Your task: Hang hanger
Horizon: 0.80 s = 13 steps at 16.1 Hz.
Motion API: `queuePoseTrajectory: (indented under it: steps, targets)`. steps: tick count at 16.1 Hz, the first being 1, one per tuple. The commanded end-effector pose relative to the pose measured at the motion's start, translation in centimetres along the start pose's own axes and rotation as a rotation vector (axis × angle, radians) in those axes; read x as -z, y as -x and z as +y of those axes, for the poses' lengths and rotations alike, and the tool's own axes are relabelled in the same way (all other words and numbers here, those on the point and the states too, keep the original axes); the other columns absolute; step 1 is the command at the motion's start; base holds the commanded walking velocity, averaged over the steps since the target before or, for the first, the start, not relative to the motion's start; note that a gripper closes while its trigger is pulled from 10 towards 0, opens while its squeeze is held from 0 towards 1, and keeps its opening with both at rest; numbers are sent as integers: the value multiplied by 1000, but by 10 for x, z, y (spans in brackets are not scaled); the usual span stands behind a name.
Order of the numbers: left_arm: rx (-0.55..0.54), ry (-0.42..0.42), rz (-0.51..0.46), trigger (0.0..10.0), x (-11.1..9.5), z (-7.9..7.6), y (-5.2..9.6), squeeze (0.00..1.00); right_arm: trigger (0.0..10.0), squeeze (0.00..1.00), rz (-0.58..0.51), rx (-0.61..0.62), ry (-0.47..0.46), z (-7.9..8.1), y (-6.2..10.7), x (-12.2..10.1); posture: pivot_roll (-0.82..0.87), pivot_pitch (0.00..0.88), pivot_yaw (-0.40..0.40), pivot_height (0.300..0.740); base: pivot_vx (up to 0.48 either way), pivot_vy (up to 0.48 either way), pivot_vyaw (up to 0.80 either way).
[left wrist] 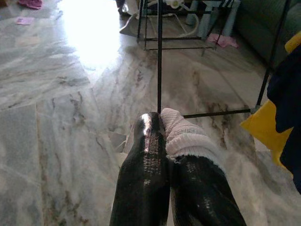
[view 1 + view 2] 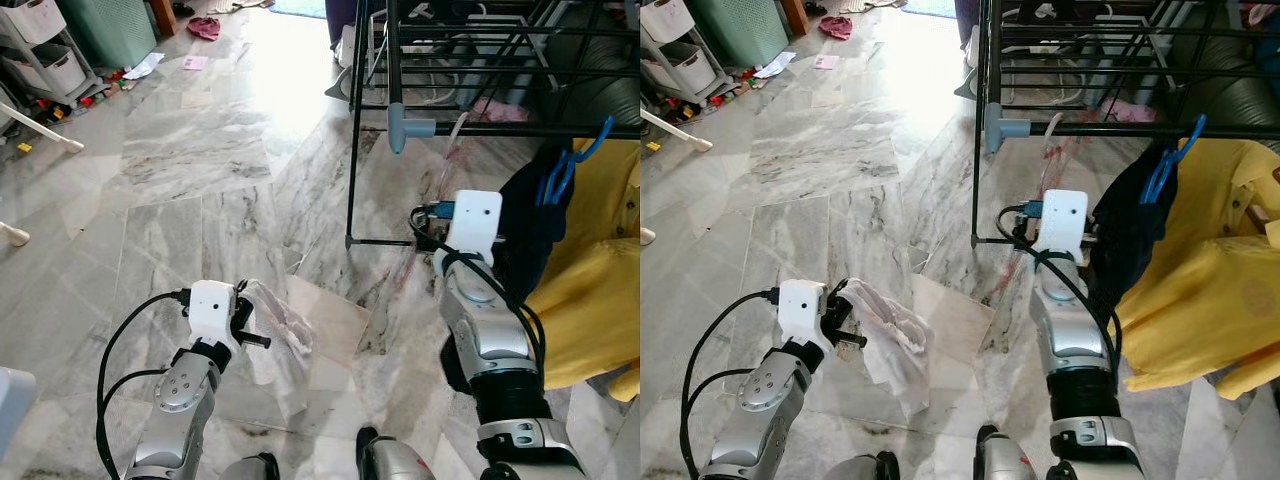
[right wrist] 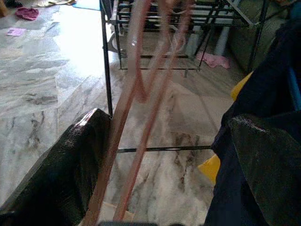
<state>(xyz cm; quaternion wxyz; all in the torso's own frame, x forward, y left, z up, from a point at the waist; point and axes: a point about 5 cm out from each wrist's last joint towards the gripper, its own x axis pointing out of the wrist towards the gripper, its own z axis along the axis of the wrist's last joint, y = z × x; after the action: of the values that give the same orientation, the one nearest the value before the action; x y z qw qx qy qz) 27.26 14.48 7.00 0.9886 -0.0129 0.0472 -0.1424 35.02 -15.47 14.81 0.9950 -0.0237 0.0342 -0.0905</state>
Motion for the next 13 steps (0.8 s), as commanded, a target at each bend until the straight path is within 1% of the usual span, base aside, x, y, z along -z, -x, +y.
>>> queuePoseTrajectory:
  steps: [1, 3, 5, 7, 9, 12, 13]
  targets:
    - [2, 3, 16, 10000, 2, 1, -1, 0, 10000, 0, 23, 6, -3, -2, 2, 6, -76, 238, 50, 740, 0, 0, 0]
    - [9, 2, 18, 10000, 1, 1, -2, 0, 10000, 0, 16, 3, -2, -1, 2, 4, -78, 236, 56, 740, 0, 0, 0]
    - [10, -1, 26, 10000, 3, 1, -3, 0, 10000, 0, -2, -21, 5, 3, 2, 1, -79, 235, 58, 740, 0, 0, 0]
    - [8, 0, 33, 10000, 3, 2, -3, 0, 10000, 0, 24, -88, 16, 11, 1, 4, -75, 234, 58, 740, 0, 0, 0]
    - [2, -3, 36, 10000, 4, 3, -3, 0, 10000, 0, 36, -124, 36, 15, 0, 5, -73, 234, 57, 740, 0, 0, 0]
    - [-2, -1, 40, 10000, 5, 3, -3, 0, 10000, 0, 48, -146, 33, 16, -3, 4, -68, 232, 55, 740, 0, 0, 0]
    - [-3, 0, 41, 10000, 5, 3, -3, 0, 9333, 0, 50, -153, 42, 16, -4, 4, -68, 232, 54, 740, 0, 0, 0]
